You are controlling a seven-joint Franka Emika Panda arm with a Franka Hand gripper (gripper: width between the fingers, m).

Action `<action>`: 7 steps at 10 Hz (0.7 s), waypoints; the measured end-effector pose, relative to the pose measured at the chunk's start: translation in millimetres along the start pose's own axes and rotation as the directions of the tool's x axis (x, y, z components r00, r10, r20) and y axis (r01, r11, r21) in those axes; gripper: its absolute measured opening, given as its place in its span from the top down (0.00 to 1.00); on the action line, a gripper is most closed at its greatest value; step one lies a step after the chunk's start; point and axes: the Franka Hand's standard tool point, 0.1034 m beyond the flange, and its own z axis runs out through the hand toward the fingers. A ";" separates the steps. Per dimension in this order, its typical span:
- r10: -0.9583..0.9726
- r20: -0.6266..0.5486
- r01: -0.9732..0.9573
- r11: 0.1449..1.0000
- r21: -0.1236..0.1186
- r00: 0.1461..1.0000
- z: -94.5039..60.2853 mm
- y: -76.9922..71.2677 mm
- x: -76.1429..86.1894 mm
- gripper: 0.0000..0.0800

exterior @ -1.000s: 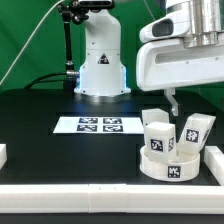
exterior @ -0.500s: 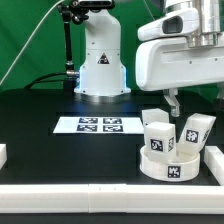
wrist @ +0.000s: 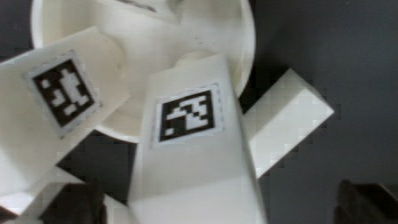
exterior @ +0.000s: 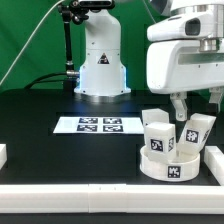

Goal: Assemble stool

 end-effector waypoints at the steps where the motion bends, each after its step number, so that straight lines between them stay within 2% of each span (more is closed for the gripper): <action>1: -0.029 0.023 0.029 1.000 0.004 0.999 3.3 0.7 2.6 0.19; 3: -0.031 0.033 0.031 0.999 0.006 0.999 5.3 3.3 4.1 0.19; 5: -0.026 0.033 0.026 1.000 0.005 0.999 5.2 5.7 3.0 0.52; 6: -0.024 0.033 0.024 1.000 0.004 0.999 5.1 7.0 2.5 0.58; 7: -0.022 0.033 0.022 1.000 0.003 0.999 5.1 8.1 2.1 0.58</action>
Offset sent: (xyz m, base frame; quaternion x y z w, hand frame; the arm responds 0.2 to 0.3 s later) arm 0.0009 -0.0026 -0.0025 0.0108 -0.0068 0.0102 0.9999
